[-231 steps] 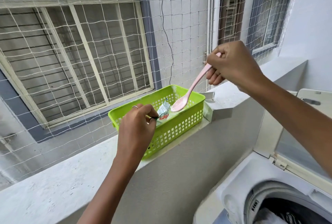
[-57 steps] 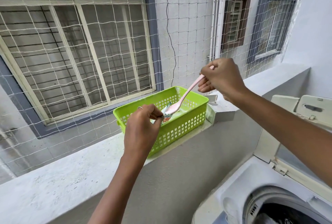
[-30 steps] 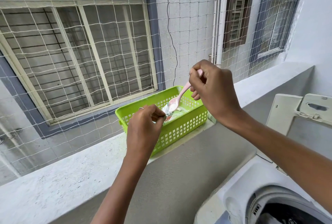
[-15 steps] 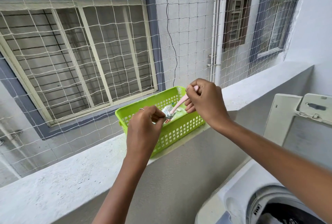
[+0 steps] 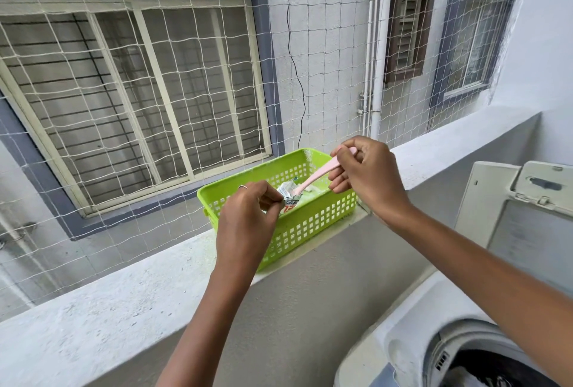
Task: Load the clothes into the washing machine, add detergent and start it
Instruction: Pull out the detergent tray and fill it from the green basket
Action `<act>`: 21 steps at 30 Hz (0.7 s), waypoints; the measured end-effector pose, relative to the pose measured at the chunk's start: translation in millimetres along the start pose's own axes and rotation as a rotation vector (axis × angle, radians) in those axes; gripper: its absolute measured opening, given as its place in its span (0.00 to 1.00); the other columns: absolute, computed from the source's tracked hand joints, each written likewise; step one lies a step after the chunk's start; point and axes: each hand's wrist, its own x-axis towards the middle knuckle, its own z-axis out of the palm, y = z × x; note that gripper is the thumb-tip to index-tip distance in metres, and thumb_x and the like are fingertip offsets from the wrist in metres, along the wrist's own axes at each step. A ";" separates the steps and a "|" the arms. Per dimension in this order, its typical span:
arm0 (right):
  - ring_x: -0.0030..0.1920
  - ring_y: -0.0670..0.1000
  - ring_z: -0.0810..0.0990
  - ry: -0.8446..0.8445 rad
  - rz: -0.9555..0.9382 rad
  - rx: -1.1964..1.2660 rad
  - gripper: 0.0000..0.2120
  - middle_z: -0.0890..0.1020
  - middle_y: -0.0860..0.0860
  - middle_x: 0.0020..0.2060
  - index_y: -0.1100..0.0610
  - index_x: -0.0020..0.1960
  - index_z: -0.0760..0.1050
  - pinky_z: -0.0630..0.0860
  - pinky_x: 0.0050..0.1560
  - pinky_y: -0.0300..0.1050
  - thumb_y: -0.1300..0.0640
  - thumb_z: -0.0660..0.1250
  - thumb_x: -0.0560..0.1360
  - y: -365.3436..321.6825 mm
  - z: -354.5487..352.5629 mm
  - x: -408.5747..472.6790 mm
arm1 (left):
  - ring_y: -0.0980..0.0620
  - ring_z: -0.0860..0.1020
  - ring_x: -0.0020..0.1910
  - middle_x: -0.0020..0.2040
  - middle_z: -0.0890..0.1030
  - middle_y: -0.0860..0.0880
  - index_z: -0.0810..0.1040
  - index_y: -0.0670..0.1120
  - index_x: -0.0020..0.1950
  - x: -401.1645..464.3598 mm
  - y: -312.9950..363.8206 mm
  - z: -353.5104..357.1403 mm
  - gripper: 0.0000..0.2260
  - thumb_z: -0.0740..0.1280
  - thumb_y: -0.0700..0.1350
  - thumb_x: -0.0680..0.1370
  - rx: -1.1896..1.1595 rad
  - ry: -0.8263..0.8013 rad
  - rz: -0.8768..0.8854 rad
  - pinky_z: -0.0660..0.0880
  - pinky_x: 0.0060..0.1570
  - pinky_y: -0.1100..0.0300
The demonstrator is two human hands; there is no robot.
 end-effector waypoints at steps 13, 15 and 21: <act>0.24 0.53 0.80 0.169 0.002 0.093 0.11 0.80 0.57 0.27 0.57 0.38 0.76 0.78 0.25 0.43 0.63 0.60 0.77 -1.8 -26.2 -1.8 | 0.55 0.79 0.36 0.36 0.82 0.52 0.80 0.46 0.39 0.5 0.4 -1.2 0.05 0.74 0.37 0.69 -0.003 -0.021 0.003 0.77 0.41 0.54; 0.23 0.53 0.80 0.191 0.018 0.115 0.11 0.81 0.56 0.26 0.56 0.38 0.76 0.78 0.24 0.42 0.63 0.60 0.77 -0.5 -30.4 0.0 | 0.55 0.80 0.37 0.36 0.83 0.52 0.81 0.46 0.39 0.3 0.5 -1.3 0.05 0.74 0.37 0.69 -0.003 -0.024 0.001 0.77 0.42 0.53; 0.22 0.50 0.79 0.246 0.106 0.217 0.10 0.80 0.52 0.22 0.58 0.37 0.76 0.75 0.23 0.38 0.65 0.60 0.74 7.4 -46.2 5.6 | 0.55 0.80 0.37 0.36 0.82 0.52 0.80 0.46 0.40 0.2 0.4 -1.6 0.05 0.74 0.38 0.70 -0.004 -0.029 -0.008 0.77 0.42 0.52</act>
